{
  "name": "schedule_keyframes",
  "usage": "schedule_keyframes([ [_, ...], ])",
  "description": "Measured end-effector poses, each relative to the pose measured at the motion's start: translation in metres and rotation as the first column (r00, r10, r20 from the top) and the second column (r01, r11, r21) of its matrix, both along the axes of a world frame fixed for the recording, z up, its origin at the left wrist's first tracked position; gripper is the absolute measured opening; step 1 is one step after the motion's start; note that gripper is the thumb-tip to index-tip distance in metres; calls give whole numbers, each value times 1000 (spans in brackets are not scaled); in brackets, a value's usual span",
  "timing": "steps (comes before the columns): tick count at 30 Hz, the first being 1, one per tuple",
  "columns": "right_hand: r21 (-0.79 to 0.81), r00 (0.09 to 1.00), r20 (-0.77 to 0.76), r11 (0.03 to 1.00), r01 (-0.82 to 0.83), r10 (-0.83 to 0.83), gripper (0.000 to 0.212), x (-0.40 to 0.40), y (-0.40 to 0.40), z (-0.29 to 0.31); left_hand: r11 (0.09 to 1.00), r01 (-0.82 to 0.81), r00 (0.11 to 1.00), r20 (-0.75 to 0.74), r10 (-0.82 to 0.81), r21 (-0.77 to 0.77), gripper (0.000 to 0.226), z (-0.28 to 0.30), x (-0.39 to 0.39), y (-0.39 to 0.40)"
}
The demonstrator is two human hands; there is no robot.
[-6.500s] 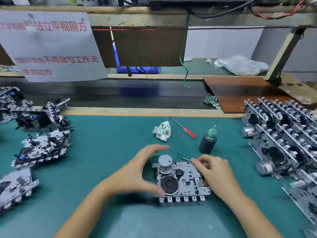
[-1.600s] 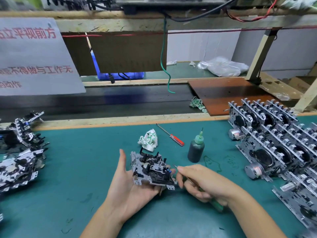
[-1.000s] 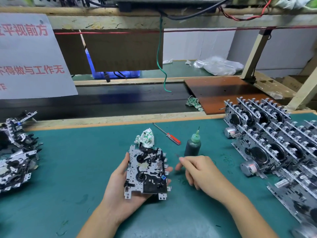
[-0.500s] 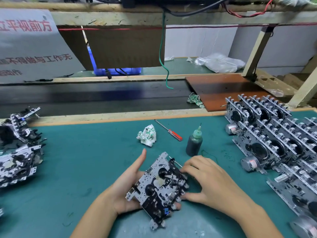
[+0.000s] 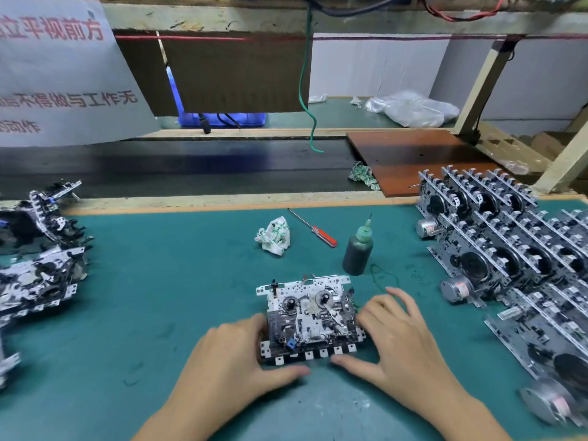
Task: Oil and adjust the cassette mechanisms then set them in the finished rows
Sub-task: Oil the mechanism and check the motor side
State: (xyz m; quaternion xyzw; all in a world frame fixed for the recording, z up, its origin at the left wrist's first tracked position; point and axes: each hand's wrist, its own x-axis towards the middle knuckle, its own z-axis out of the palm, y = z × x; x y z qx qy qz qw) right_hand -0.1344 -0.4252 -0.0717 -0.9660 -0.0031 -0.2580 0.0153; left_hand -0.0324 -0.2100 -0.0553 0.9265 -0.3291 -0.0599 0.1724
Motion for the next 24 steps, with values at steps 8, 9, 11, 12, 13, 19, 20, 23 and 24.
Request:
schedule_keyframes([
  [8,18,995,-7,995,-97,97,48,0,-8,0,995,-67,994,83,73,-75,74,-7,-9,1],
  [9,19,996,9,996,-89,89,47,-1,-7,-1,995,-55,993,103,64,-83,78,-8,-9,1],
  [11,27,997,38,998,-61,60,47,0,-3,-4,987,6,987,158,19,-159,67,-12,-9,1],
  [12,24,998,47,998,-50,49,48,0,-1,-4,980,31,982,188,6,-195,60,-13,-9,1],
  [13,19,998,54,999,-43,42,48,1,0,-5,975,39,975,222,11,-217,57,-12,-10,0],
  [19,81,993,6,989,-122,122,52,2,-1,-5,961,-9,954,285,90,-275,57,-14,-7,-8],
  [20,81,993,6,989,-120,120,54,2,-1,-5,960,0,952,294,86,-279,58,-14,-6,-7],
  [23,50,997,53,998,-49,47,48,1,0,-7,958,139,948,313,-56,-249,58,-14,-3,-2],
  [24,42,998,63,999,-20,18,47,1,-1,-7,956,191,943,312,-117,-221,58,-14,-2,0],
])
